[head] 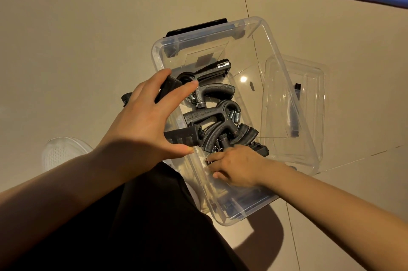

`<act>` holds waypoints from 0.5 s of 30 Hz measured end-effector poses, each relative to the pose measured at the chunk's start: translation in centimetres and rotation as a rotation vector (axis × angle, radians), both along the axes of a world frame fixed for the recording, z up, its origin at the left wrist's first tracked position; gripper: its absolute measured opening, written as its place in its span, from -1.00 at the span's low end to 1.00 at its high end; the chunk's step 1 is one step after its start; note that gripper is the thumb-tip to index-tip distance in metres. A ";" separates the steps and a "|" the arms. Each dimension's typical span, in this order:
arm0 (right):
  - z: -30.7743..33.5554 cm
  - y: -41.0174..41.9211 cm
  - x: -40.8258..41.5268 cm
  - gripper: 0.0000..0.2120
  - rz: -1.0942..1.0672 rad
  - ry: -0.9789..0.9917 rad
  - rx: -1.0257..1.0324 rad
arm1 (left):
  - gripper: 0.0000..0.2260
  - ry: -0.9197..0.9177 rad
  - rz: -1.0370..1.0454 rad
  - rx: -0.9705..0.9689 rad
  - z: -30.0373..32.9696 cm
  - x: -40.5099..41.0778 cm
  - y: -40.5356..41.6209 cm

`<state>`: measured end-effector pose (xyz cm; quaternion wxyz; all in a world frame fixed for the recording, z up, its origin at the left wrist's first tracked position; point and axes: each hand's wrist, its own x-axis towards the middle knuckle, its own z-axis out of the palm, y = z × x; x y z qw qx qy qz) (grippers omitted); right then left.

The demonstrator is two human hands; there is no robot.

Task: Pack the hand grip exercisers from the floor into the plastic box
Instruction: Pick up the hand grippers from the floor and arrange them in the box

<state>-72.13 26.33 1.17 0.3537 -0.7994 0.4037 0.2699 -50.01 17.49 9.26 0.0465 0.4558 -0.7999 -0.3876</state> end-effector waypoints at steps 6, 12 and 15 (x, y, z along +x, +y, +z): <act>2.5 -0.5 -4.5 -0.57 -0.380 0.194 -0.051 | -0.09 0.003 0.016 -0.024 0.0 -0.1 -0.1; 1.1 1.1 -5.1 -0.42 -0.519 0.163 -0.022 | -0.06 -0.008 0.004 -0.016 1.4 -0.4 -0.4; 1.4 1.1 -5.3 -0.46 -0.630 0.077 -0.075 | -0.07 0.043 -0.035 -0.046 2.7 -0.8 0.2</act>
